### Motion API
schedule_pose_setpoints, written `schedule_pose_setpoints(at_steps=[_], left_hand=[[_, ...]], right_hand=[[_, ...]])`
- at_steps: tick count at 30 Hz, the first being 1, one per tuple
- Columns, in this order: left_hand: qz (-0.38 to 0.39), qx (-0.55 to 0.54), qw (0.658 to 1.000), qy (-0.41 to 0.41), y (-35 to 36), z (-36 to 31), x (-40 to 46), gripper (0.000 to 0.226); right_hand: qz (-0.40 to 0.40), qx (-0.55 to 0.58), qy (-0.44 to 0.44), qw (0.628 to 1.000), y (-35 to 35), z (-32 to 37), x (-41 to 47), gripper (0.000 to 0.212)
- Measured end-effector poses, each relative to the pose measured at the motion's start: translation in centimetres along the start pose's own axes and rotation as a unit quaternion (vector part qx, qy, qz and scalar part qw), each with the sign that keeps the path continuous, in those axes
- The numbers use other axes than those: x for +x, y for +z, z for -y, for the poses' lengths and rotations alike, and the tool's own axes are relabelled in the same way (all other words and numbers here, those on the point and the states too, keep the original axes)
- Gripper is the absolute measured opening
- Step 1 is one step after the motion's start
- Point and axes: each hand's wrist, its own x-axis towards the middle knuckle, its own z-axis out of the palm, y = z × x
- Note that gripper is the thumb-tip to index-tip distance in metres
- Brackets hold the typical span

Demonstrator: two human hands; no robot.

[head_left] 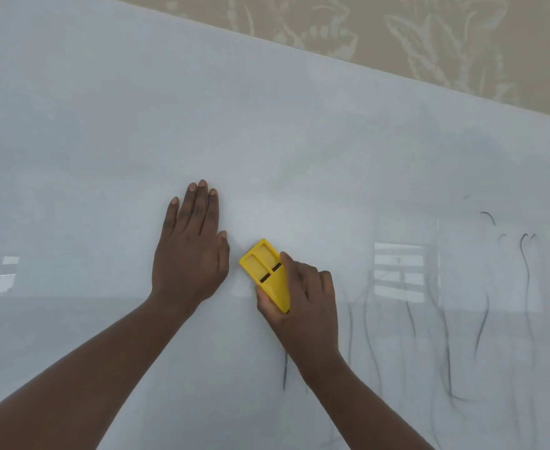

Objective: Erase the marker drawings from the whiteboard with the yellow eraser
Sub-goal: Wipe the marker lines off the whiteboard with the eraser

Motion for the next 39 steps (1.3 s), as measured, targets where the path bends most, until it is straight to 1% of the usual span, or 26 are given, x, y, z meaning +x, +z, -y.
schedule_pose_setpoints(at_steps=[3, 5, 7, 9, 12, 15, 19, 21, 25, 28, 29, 31, 35, 37, 39], left_hand=[[-0.005, -0.011, 1.000, -0.006, 0.3, -1.1, -0.5, 0.062], [-0.013, -0.016, 1.000, 0.002, 0.7, -2.3, -0.9, 0.063], [-0.018, -0.023, 1.000, 0.003, 1.1, -3.7, -1.2, 0.063], [-0.018, -0.028, 0.999, 0.005, 1.4, -4.9, -1.1, 0.064], [-0.003, -0.022, 0.999, 0.025, 1.9, -6.1, -1.1, 0.066], [0.012, 0.019, 0.999, 0.033, 2.4, -6.5, -1.2, 0.067], [-0.003, 0.027, 1.000, 0.012, 2.6, -6.5, -1.5, 0.067], [-0.015, 0.023, 1.000, -0.008, 2.7, -6.2, -2.0, 0.067], [-0.012, 0.033, 0.999, -0.025, 2.6, -5.3, -2.9, 0.068], [-0.004, 0.034, 0.999, -0.020, 2.5, -5.1, -3.1, 0.067], [-0.003, 0.034, 0.999, -0.019, 2.5, -5.2, -3.1, 0.067], [-0.001, 0.030, 0.999, -0.022, 2.5, -5.2, -3.2, 0.067], [0.002, 0.029, 0.999, -0.018, 2.4, -5.2, -3.2, 0.067], [0.005, 0.023, 1.000, -0.008, 2.3, -4.8, -3.4, 0.067], [0.010, 0.018, 1.000, 0.001, 2.2, -4.5, -3.6, 0.066]], right_hand=[[0.042, -0.033, -0.063, 0.997, -1.5, -0.9, -2.0, 0.052], [0.054, -0.055, -0.083, 0.994, -2.4, -2.0, -2.0, 0.051], [0.056, -0.065, -0.083, 0.993, -2.9, -3.2, -1.1, 0.052], [0.046, -0.074, -0.056, 0.995, -3.0, -4.8, 0.2, 0.053], [0.006, -0.089, 0.015, 0.996, -3.5, -9.1, 2.0, 0.052], [-0.014, -0.107, 0.128, 0.986, -5.0, -15.6, 3.1, 0.054], [-0.027, -0.135, 0.285, 0.948, -8.3, -24.1, 1.5, 0.057], [-0.037, -0.142, 0.344, 0.928, -10.0, -27.0, -0.4, 0.059], [-0.033, -0.142, 0.433, 0.890, -12.2, -29.5, -3.8, 0.063], [-0.049, -0.136, 0.473, 0.869, -11.8, -28.4, -3.9, 0.065], [-0.054, -0.133, 0.469, 0.871, -11.4, -27.4, -3.6, 0.063], [-0.056, -0.122, 0.426, 0.895, -10.2, -24.4, -3.2, 0.058], [-0.037, -0.103, 0.290, 0.951, -6.6, -16.1, -2.6, 0.056], [-0.030, -0.076, 0.219, 0.972, -4.9, -11.5, -2.7, 0.055], [-0.020, -0.045, 0.158, 0.986, -3.7, -7.2, -3.4, 0.053]])
